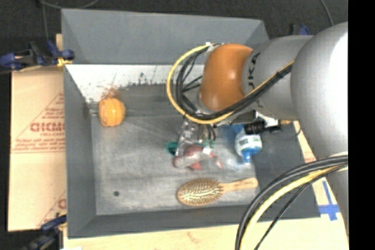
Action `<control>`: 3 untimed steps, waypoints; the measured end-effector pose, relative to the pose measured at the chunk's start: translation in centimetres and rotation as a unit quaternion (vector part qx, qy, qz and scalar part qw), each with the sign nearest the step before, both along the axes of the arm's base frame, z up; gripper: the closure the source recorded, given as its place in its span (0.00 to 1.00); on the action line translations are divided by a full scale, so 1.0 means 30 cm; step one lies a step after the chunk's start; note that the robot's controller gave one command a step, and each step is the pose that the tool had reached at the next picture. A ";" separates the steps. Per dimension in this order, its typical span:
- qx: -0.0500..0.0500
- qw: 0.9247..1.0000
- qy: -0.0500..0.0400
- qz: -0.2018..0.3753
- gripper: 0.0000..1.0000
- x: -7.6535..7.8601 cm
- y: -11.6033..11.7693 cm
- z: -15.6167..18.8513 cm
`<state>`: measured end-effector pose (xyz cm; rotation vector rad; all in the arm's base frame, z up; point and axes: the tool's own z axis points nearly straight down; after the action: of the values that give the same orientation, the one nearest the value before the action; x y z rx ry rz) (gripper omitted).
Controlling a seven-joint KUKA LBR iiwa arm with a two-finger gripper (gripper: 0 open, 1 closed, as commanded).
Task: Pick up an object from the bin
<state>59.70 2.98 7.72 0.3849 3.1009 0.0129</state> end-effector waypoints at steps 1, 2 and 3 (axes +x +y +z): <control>0.000 1.000 0.000 0.000 1.00 0.000 0.000 0.000; 0.000 1.000 0.002 0.000 1.00 -0.001 0.000 0.010; -0.002 1.000 0.007 0.000 1.00 -0.008 -0.003 0.042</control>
Offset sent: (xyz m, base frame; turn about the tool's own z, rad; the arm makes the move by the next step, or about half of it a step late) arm 0.0000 -0.0001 0.0234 -0.0001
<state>59.47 2.90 8.98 0.3863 3.1148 0.0046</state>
